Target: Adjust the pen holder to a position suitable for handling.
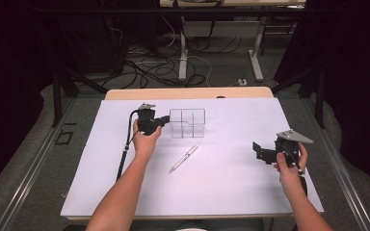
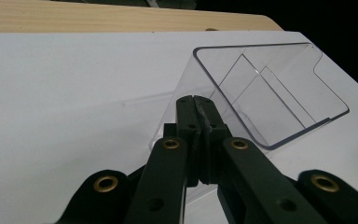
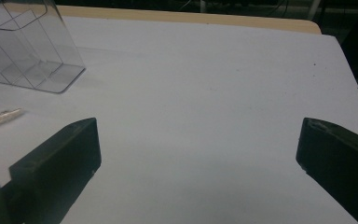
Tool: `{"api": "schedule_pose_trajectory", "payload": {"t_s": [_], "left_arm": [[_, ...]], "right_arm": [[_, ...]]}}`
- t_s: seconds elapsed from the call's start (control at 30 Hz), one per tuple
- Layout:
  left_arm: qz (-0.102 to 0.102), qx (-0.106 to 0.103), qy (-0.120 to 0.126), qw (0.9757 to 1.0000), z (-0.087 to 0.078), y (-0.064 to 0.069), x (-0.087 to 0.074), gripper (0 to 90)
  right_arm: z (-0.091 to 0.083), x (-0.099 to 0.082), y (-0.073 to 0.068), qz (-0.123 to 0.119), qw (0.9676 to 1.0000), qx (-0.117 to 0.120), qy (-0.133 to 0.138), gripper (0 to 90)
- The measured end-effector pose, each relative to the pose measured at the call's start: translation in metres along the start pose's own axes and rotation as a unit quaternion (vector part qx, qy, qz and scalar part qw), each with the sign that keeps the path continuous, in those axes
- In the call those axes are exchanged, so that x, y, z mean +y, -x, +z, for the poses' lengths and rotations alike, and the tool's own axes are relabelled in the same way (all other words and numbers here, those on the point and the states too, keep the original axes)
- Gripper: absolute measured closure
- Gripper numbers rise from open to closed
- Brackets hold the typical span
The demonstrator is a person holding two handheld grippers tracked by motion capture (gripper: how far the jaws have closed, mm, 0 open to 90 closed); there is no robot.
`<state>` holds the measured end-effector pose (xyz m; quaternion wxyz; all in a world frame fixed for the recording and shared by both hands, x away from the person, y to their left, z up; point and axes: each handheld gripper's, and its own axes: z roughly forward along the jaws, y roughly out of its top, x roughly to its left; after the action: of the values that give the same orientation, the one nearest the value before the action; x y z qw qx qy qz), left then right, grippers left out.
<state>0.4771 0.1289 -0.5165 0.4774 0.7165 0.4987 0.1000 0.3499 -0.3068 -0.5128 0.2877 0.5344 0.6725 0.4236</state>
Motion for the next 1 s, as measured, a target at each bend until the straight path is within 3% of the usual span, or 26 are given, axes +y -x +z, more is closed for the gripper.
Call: {"api": "schedule_pose_trajectory", "payload": {"t_s": [0.23, 0.4, 0.7, 1.0], "left_arm": [[-0.004, -0.002, 0.002, 1.0000, 0.002, 0.001, -0.003, 90.0], [0.004, -0.002, -0.001, 1.0000, 0.001, 0.001, -0.003, 89.9], [0.003, 0.001, -0.001, 1.0000, -0.008, -0.003, -0.002, 89.3], [-0.001, -0.004, -0.003, 1.0000, -0.019, -0.004, -0.002, 81.9]], "right_arm": [[0.000, 0.000, 0.000, 0.001, 1.0000, 0.000, -0.001, 0.0], [0.000, 0.000, 0.000, -0.003, 1.0000, 0.002, 0.000, 0.0], [-0.001, 0.000, 0.000, -0.001, 1.0000, 0.001, 0.001, 0.0], [-0.001, 0.000, 0.000, -0.004, 1.0000, 0.002, 0.002, 0.0]]}}
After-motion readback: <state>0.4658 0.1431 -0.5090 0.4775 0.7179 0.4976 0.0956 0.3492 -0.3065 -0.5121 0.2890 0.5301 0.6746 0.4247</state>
